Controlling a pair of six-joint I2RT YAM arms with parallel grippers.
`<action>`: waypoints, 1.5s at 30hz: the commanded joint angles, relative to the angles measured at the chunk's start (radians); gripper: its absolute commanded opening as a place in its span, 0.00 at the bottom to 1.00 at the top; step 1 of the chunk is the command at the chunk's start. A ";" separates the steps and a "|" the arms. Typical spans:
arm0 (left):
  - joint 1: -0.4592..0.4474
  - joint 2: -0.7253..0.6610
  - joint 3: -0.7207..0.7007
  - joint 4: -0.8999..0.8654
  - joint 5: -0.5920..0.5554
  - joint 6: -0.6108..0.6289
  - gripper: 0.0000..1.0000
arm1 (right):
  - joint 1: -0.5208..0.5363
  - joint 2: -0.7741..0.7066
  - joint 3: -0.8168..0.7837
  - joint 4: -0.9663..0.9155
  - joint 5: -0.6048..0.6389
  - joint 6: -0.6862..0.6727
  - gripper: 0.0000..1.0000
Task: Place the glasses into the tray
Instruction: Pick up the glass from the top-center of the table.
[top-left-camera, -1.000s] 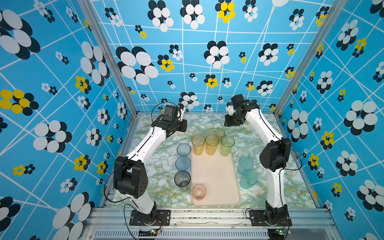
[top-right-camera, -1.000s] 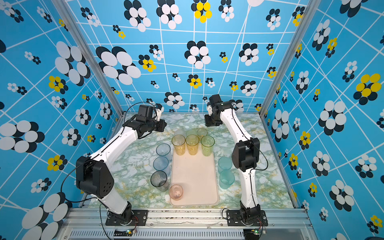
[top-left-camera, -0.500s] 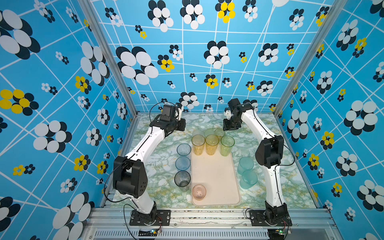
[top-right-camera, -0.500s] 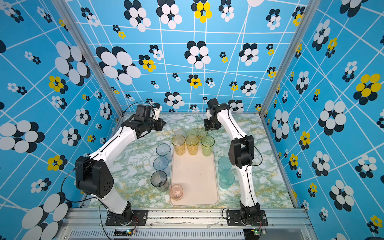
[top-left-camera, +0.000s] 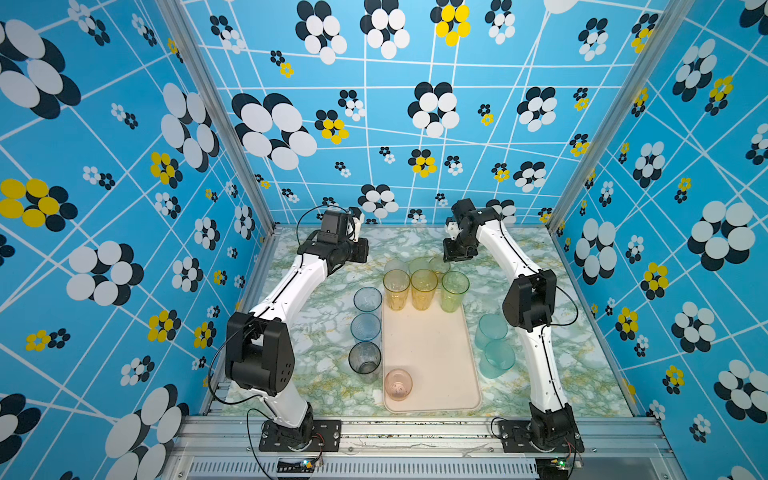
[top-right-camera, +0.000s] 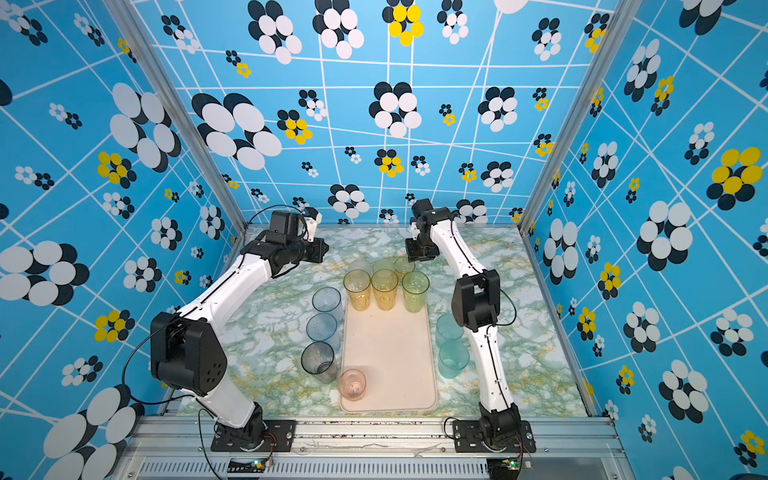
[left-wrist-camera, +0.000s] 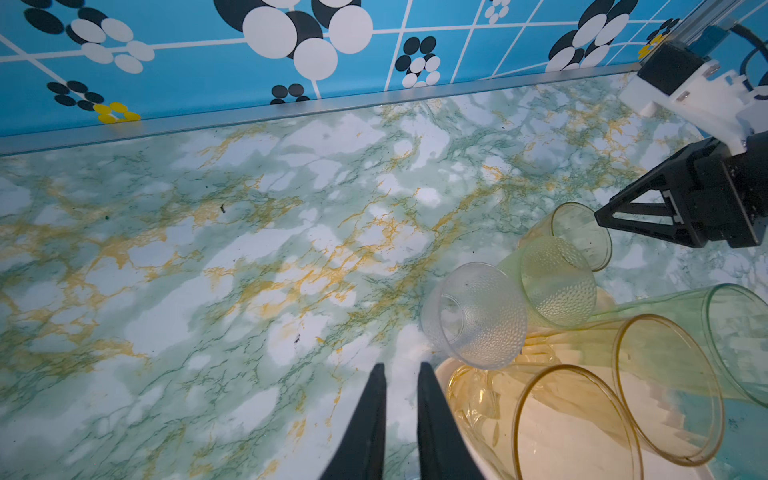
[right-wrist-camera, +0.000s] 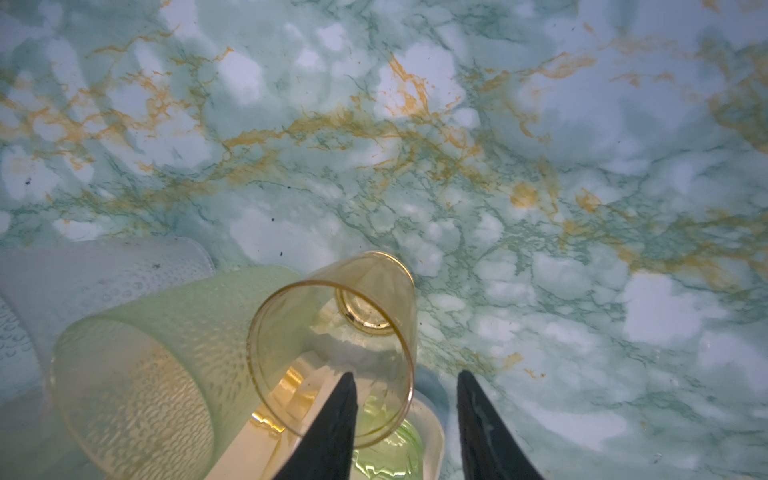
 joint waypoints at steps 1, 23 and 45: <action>0.013 0.011 -0.013 0.013 0.021 0.010 0.17 | -0.002 0.030 0.039 -0.046 -0.012 0.006 0.42; 0.037 0.013 -0.038 0.029 0.041 0.010 0.17 | 0.030 0.065 0.056 -0.052 0.016 0.002 0.20; 0.040 0.007 -0.044 0.017 0.047 0.011 0.17 | 0.032 -0.030 0.037 -0.026 0.143 0.014 0.09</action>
